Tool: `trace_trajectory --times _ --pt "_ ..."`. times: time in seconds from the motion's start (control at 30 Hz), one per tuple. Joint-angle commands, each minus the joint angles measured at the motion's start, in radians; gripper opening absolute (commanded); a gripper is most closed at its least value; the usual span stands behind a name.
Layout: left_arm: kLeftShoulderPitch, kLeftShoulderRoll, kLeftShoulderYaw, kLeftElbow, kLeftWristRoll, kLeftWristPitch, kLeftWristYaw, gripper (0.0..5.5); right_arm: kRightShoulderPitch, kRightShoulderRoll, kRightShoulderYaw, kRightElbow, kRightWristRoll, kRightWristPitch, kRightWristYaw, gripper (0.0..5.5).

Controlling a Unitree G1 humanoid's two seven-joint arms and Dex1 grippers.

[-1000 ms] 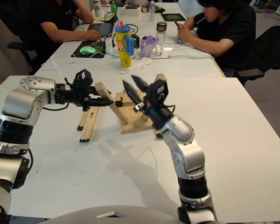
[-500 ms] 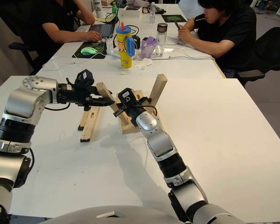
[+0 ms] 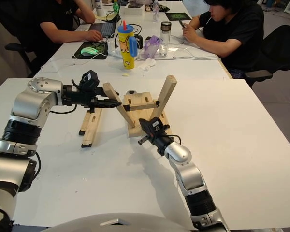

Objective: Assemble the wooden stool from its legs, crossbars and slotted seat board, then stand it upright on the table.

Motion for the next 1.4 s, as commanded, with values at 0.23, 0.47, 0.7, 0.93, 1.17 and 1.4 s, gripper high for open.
trace_trajectory --times 0.23,0.47,0.7,0.93,1.17,1.4 --pt "0.054 -0.004 0.065 -0.012 -0.025 0.032 0.009 3.23 -0.121 0.055 0.061 0.225 -0.134 0.278 -0.102 0.00" --pt "0.117 0.117 0.439 -0.232 -0.377 0.342 0.041 3.83 -0.096 0.046 0.089 0.224 -0.140 0.354 -0.079 0.00" --pt "-0.187 -0.107 0.694 -0.257 -0.717 0.348 0.458 2.98 -0.072 0.047 0.092 0.258 -0.134 0.339 -0.072 0.00" --pt "0.033 -0.246 0.352 -0.346 -0.505 0.379 0.733 2.98 -0.089 0.048 0.109 0.291 -0.140 0.336 -0.058 0.00" --pt "0.205 -0.277 0.170 -0.327 -0.231 0.166 0.834 2.98 -0.115 0.065 0.104 0.331 -0.135 0.346 -0.061 0.00" --pt "-0.172 -0.350 0.510 -0.423 -0.507 -0.034 0.899 2.98 -0.115 0.066 0.100 0.356 -0.135 0.333 -0.058 0.00"
